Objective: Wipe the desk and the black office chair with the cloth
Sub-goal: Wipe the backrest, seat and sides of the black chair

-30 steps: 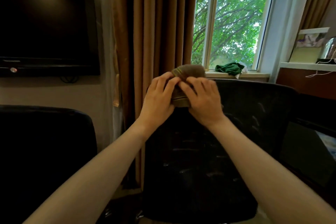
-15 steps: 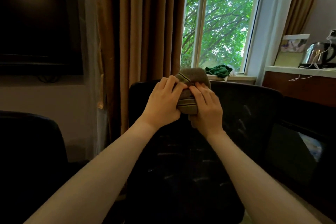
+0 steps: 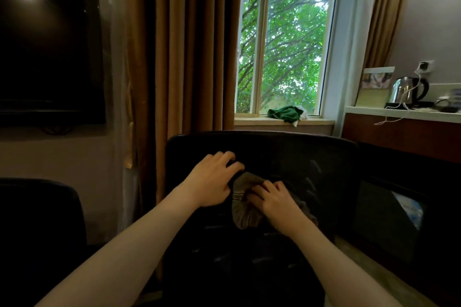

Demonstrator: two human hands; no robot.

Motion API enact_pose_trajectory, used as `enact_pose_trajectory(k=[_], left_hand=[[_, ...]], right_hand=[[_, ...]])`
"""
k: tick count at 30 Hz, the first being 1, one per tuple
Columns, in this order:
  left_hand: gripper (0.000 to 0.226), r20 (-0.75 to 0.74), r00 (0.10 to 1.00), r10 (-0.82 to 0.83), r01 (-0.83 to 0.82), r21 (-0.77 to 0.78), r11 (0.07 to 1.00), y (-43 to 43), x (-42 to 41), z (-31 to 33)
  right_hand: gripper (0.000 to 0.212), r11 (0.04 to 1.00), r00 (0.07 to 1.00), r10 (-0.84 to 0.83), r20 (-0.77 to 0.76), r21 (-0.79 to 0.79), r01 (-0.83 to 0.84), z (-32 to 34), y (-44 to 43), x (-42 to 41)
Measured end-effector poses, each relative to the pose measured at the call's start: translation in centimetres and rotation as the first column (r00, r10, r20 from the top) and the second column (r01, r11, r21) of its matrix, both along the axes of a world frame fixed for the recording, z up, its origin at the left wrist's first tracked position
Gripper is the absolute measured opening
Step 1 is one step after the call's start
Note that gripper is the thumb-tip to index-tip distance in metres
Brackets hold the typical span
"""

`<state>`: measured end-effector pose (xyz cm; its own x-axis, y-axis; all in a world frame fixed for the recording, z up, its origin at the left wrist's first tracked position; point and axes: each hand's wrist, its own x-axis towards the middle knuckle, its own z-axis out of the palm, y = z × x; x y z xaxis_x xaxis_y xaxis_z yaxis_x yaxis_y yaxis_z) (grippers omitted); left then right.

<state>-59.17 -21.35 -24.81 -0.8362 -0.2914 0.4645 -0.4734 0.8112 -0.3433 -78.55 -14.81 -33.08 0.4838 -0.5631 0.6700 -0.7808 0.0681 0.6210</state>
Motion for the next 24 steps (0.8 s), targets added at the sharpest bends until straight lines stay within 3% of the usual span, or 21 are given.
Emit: enact_pose_trajectory(k=[4,9,13,20,22,24], left_hand=[[0.064,-0.274,0.962,0.004,-0.011,-0.024,1.000,1.1,-3.1,3.3],[0.078,-0.276,0.929,0.247,-0.205,0.175,0.963,-0.1,-4.9,3.3],[0.074,-0.319,0.931,0.174,-0.125,0.168,0.978,-1.1,-4.4,2.5],[0.076,-0.419,0.903,0.096,0.001,0.226,0.974,-2.3,-3.5,2.3],[0.076,-0.439,0.894,0.093,0.012,0.232,0.973,-2.9,-3.3,2.2],[0.075,-0.428,0.898,0.099,0.011,0.248,0.969,-3.4,-3.0,2.3]], right_hand=[[0.032,0.967,0.977,0.094,0.194,-0.253,-0.043,4.9,1.8,-0.1],[0.043,0.908,0.903,0.106,0.417,-0.410,0.083,10.6,3.2,0.0],[0.066,0.929,0.826,0.083,0.558,-0.344,0.139,11.0,1.7,0.5],[0.046,0.908,0.893,0.082,0.442,-0.402,0.115,5.6,-2.3,2.3],[0.043,0.939,0.898,0.044,0.439,-0.324,0.112,3.3,-2.8,2.0],[0.042,0.984,0.905,-0.085,0.417,-0.107,0.141,0.1,-2.8,1.7]])
